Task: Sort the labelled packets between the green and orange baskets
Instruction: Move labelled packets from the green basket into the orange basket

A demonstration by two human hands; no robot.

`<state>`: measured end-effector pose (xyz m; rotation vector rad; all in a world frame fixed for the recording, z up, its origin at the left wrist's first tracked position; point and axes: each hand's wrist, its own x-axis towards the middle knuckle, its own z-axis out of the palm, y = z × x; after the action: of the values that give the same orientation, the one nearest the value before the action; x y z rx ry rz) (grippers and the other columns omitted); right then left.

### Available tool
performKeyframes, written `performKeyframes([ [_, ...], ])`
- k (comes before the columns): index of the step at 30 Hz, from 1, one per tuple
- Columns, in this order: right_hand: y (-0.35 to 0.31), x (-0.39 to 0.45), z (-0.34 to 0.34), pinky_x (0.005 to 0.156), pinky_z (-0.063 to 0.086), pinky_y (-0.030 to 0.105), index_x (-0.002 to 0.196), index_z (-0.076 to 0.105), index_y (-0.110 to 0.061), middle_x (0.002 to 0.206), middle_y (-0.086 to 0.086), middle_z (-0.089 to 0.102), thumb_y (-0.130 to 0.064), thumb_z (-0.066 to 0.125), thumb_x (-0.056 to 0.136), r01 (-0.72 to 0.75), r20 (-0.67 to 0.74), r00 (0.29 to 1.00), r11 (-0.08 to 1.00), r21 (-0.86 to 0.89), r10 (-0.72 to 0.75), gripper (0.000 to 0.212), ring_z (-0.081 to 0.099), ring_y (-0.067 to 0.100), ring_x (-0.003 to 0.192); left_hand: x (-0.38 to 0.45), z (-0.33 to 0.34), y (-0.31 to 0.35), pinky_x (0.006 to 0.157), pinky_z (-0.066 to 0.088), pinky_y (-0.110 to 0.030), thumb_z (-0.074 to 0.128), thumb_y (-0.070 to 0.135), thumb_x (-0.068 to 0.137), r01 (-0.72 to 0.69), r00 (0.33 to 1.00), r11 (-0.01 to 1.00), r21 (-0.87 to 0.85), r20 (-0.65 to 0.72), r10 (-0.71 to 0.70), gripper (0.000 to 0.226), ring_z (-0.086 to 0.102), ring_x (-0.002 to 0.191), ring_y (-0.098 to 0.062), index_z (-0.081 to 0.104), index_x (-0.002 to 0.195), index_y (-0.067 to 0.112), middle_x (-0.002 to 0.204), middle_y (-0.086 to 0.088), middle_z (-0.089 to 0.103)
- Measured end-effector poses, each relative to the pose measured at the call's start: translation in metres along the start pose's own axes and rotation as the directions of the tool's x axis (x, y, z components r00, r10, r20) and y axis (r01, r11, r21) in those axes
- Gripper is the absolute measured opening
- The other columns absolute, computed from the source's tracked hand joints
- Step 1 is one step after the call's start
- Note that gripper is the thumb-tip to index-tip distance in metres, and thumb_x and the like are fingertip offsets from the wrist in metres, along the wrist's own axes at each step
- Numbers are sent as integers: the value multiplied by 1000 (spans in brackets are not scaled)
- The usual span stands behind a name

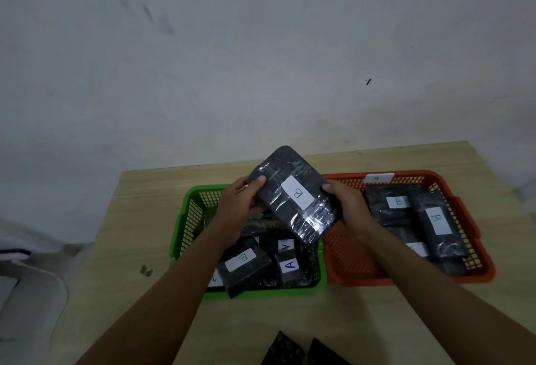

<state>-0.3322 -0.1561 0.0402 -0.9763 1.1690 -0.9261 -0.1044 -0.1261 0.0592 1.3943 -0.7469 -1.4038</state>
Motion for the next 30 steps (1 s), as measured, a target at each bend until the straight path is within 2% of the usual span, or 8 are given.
performKeyframes([
  [5, 11, -21, -43, 86, 57, 37, 125, 64, -25, 115, 2, 69, -35, 74, 81, -13, 14, 1000, 987, -160, 15, 46, 69, 21, 101, 2, 34, -14, 86, 58, -44, 74, 33, 83, 21, 998, 993, 116, 48, -27, 35, 72, 97, -26, 68, 114, 17, 109, -7, 74],
  [8, 21, -31, -72, 81, 57, 33, 125, 62, -27, 111, -2, 69, -28, 74, 84, -48, -117, 993, 971, -234, 21, 43, 68, 16, 98, 6, 66, -26, 88, 57, -39, 76, 43, 79, 11, 998, 962, 274, 52, -26, 44, 69, 100, -17, 67, 118, 23, 112, 5, 71],
  [11, 30, -41, -98, 82, 57, 33, 124, 62, -22, 110, 1, 67, -27, 71, 87, -18, -332, 941, 969, -248, -68, 38, 66, 17, 101, 7, 95, -39, 92, 51, -30, 65, 45, 88, -62, 997, 818, 572, 6, 71, 53, 63, 108, -15, 56, 133, 18, 126, 0, 64],
  [15, 42, -47, -113, 77, 46, 21, 124, 61, -20, 105, -4, 63, -30, 69, 90, -71, -482, 864, 914, -400, -143, 36, 59, 11, 95, 2, 121, -61, 104, 43, -34, 66, 32, 90, -107, 989, 681, 724, 9, 146, 56, 53, 125, -24, 51, 137, 7, 137, -9, 56],
  [19, 59, -42, -109, 82, 45, 29, 125, 59, -23, 109, -1, 65, -34, 66, 90, -140, -464, 875, 845, -517, -139, 38, 60, 14, 97, 1, 131, -77, 79, 46, -27, 69, 25, 85, -144, 971, 575, 806, 4, 238, 24, 62, 99, -23, 65, 107, 14, 103, -5, 67],
  [24, 74, -31, -92, 77, 43, 32, 123, 51, -24, 108, -1, 66, -33, 58, 95, -146, -370, 920, 768, -623, -126, 31, 62, 22, 99, 10, 129, -87, 72, 56, -40, 68, 30, 82, -113, 977, 435, 893, 21, 211, 24, 64, 85, -23, 61, 100, 15, 89, -4, 67],
  [27, 82, -24, -88, 82, 52, 38, 123, 50, -21, 110, 6, 67, -31, 54, 96, -122, -326, 935, 733, -669, -143, 29, 63, 26, 100, 11, 130, -89, 68, 55, -37, 64, 26, 85, -106, 981, 485, 868, 12, 194, 17, 65, 77, -24, 62, 95, 11, 81, -5, 67],
  [30, 87, -22, -89, 89, 51, 43, 124, 53, -14, 117, 7, 62, -27, 54, 95, -101, -288, 940, 655, -749, -185, 32, 59, 26, 108, 5, 132, -82, 74, 41, -20, 64, 19, 89, -79, 989, 565, 822, -5, 146, 29, 64, 98, -25, 64, 115, 7, 102, -7, 69],
])
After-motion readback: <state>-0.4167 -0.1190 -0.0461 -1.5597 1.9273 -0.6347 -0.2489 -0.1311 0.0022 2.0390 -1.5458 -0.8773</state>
